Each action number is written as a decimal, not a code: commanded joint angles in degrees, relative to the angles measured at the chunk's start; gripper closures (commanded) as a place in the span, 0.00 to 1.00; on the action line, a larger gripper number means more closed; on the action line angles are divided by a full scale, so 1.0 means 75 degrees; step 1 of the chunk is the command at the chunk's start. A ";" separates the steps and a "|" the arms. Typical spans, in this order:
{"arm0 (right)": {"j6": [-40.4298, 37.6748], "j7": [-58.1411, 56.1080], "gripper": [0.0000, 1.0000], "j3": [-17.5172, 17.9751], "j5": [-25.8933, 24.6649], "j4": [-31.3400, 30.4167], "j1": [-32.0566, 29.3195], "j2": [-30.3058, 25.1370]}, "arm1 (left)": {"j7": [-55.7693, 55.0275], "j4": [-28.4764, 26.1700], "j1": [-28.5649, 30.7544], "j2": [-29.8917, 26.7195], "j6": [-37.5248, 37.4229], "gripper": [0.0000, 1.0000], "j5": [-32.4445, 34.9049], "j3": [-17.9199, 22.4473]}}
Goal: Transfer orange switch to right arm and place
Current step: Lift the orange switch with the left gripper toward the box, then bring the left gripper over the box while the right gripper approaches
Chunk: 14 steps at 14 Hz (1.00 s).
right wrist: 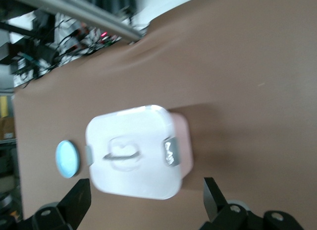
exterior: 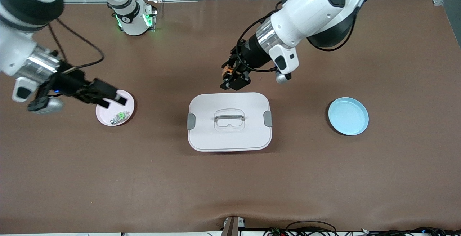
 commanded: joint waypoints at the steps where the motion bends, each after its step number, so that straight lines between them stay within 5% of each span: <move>1: 0.0422 0.0081 0.00 -0.0076 0.0437 -0.0501 0.0428 -0.0350 | -0.0840 0.0217 -0.0263 0.0207 0.0396 0.89 -0.0123 0.0008; 14: 0.1678 0.0258 0.00 -0.0076 0.1176 -0.1005 0.2115 -0.0514 | -0.1463 0.0534 -0.0780 0.0981 0.1744 0.89 -0.0006 0.0078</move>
